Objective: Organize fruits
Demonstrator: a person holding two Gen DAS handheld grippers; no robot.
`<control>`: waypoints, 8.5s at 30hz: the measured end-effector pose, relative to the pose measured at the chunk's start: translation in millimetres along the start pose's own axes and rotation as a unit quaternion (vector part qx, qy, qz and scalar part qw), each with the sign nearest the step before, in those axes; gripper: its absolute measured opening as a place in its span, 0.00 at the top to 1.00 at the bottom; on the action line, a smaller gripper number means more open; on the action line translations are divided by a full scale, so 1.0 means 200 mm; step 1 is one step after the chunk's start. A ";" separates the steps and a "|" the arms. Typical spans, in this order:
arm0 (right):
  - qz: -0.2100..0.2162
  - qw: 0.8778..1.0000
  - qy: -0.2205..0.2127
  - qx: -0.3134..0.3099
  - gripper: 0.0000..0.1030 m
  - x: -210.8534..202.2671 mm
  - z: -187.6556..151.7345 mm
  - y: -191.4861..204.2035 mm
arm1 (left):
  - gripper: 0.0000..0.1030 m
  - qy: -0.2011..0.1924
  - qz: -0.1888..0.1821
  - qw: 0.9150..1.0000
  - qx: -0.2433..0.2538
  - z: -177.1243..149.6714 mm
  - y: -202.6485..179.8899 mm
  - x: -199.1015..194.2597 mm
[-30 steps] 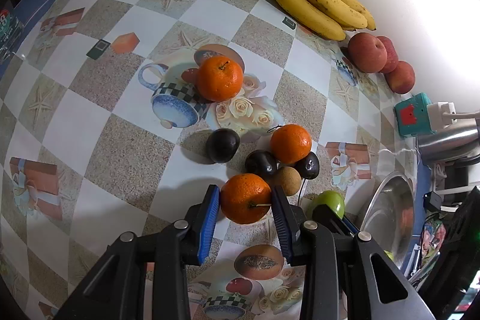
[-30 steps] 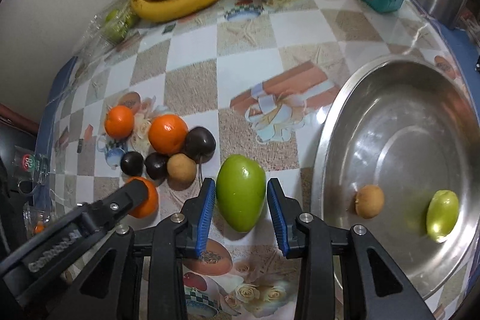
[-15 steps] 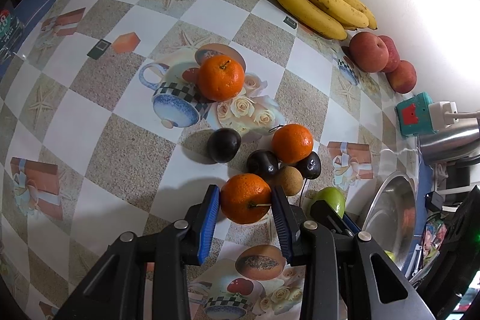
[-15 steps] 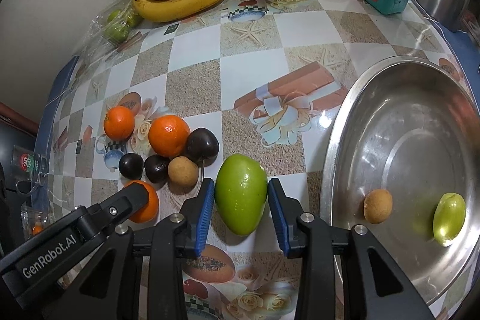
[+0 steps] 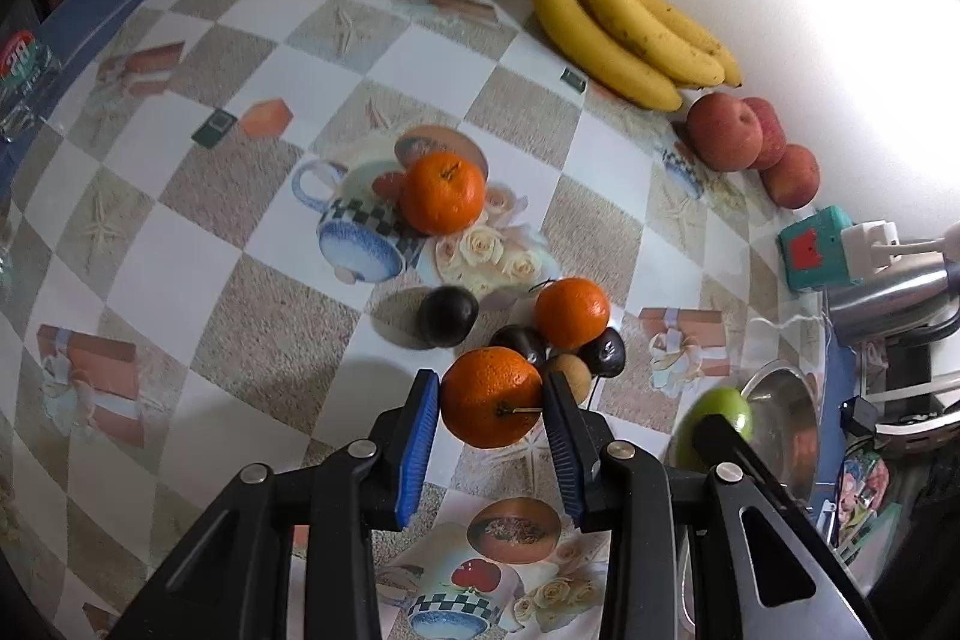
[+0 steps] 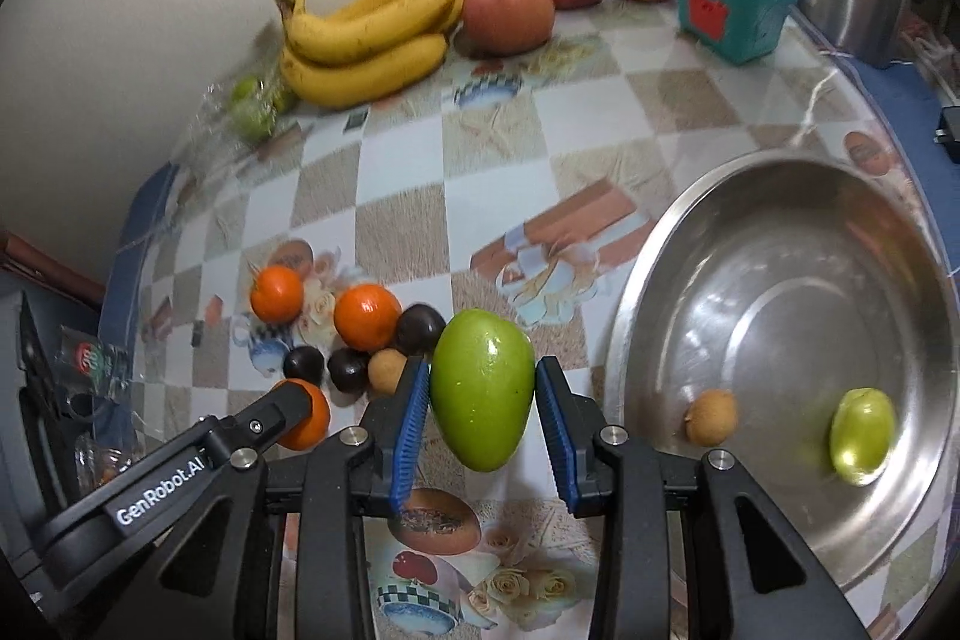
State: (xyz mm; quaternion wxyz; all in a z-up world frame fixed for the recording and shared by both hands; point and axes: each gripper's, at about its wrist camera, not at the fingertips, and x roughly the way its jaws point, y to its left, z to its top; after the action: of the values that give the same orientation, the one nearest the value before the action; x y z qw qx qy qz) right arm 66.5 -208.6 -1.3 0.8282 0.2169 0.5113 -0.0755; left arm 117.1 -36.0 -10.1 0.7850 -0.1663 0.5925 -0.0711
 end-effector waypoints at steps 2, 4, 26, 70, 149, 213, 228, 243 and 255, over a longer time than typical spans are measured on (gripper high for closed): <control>-0.005 1.000 -0.007 0.005 0.63 -0.04 0.01 -0.01 | 0.63 -0.004 -0.001 1.000 0.001 0.00 0.00 -0.01; -0.015 1.000 -0.011 0.012 0.63 -0.07 0.01 -0.04 | 0.63 -0.007 -0.001 1.000 0.002 0.00 -0.01 -0.02; -0.103 0.978 -0.036 0.178 0.63 -0.28 0.00 -0.65 | 0.63 0.006 -0.037 0.990 0.139 -0.22 -0.45 0.00; -0.101 0.970 -0.035 0.219 0.63 -0.15 -0.01 -0.85 | 0.63 -0.027 -0.078 0.964 0.254 -0.40 -0.84 0.25; -0.092 0.982 -0.020 0.162 0.03 -0.28 0.00 -0.59 | 0.11 -0.022 0.022 0.997 0.077 -0.09 -0.35 0.00; -0.023 0.999 0.023 -0.010 0.03 0.17 -0.02 0.19 | 0.03 -0.049 0.027 0.998 -0.043 0.20 0.27 -0.06; -0.031 0.999 0.016 0.012 0.03 0.20 0.00 0.12 | 0.04 -0.017 0.009 1.000 -0.019 0.20 0.19 0.07; -0.030 0.999 0.012 0.023 0.03 0.22 0.02 0.09 | 0.15 -0.003 -0.001 1.000 -0.021 0.20 0.16 0.14; -0.029 0.999 0.010 0.029 0.03 0.20 0.02 0.08 | 0.52 0.014 -0.027 0.999 -0.014 0.18 0.13 0.17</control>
State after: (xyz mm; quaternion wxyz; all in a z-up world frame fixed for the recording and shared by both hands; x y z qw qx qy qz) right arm 93.7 -192.7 -31.6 0.8138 0.2264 0.5235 -0.1117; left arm 159.6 -15.4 -40.5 0.7718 -0.1920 0.6000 -0.0864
